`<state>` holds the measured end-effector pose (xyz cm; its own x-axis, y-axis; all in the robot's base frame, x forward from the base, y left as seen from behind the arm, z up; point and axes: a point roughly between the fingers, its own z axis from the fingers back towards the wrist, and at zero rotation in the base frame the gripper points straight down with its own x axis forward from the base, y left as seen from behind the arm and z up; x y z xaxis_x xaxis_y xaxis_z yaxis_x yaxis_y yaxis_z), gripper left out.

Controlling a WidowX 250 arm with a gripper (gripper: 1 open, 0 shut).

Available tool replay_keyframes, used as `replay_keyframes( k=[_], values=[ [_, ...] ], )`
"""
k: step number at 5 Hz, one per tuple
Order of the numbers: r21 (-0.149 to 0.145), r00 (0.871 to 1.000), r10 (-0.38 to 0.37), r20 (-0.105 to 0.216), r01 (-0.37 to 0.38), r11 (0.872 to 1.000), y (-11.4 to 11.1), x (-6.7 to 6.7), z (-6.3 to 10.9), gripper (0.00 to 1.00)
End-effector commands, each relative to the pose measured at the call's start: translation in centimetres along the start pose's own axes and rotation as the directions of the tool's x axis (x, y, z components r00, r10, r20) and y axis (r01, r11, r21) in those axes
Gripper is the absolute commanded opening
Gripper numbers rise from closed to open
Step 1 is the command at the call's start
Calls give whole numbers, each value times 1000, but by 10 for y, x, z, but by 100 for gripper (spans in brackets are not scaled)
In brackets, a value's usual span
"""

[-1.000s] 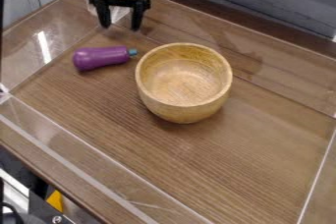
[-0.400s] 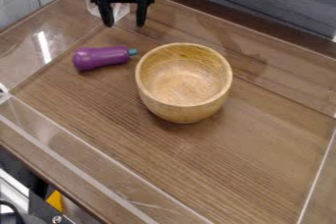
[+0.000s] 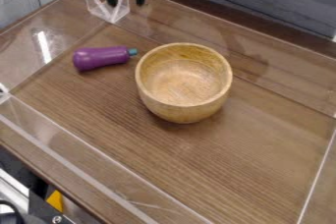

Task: Remove the purple eggplant from inside the brown bowl and put it on the table

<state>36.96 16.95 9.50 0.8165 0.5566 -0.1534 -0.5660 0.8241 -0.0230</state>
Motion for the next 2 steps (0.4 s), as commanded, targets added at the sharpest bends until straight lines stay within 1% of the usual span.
replay_keyframes(
  k=[1,2],
  values=[
    [-9,995,67,79,-67,998,10,4,29,0],
    [-8,987,136,83,-136,991,15,8,28,0]
  ],
)
